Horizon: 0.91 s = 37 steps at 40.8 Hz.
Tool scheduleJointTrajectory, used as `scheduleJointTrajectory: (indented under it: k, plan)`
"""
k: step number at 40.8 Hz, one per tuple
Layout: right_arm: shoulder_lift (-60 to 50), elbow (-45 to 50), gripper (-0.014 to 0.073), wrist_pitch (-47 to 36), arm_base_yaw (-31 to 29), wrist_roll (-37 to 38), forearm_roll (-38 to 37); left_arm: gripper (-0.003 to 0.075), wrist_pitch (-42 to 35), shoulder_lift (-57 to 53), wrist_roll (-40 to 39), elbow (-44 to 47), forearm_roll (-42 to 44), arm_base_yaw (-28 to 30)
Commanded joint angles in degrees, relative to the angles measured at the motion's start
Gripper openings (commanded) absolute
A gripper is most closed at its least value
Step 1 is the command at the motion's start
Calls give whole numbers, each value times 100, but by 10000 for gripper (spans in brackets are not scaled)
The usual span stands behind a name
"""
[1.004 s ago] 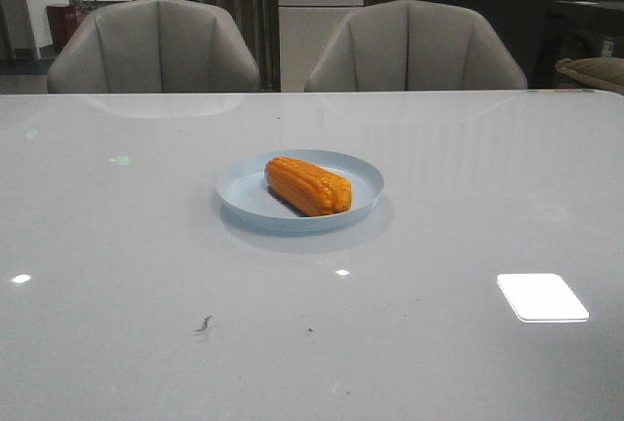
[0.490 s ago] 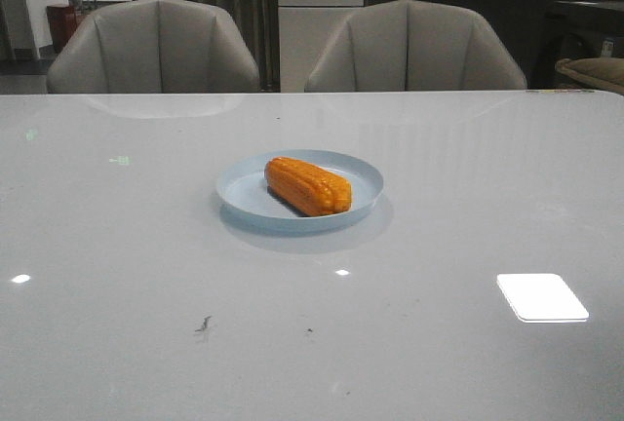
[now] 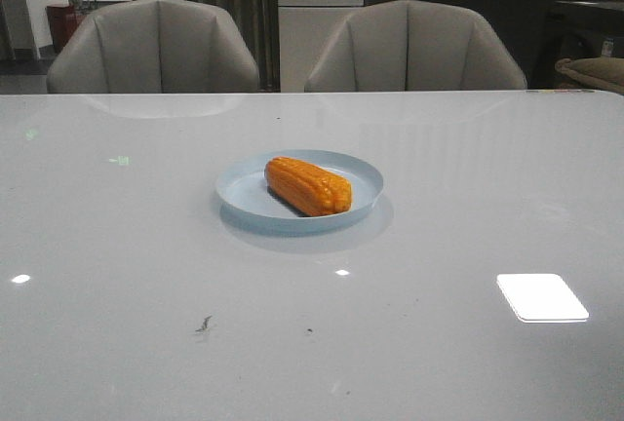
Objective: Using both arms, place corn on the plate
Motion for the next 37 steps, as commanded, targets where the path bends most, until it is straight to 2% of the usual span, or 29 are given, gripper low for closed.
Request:
scheduleJointTrajectory:
  k: [1,18,26,31,37]
  plan:
    - [-16,-162,538,-389,-31,-39,59,94,-436,-122,-63,212,-57,17]
    - [-49,-162,538,-647,11,-39,-32,94,-436,-122,-63,212,-57,17]
    - [-494,-75,533,-816,69,-39,-178,94,-436,-122,-63,212,-57,17]
    - [-867,258,426,-1226,69,-39,-128,94,-436,-122,-63,212,-57,17]
    - [-1445,951,213,-1965,121,-34,-116,94,-436,-122,-63,212,-57,17]
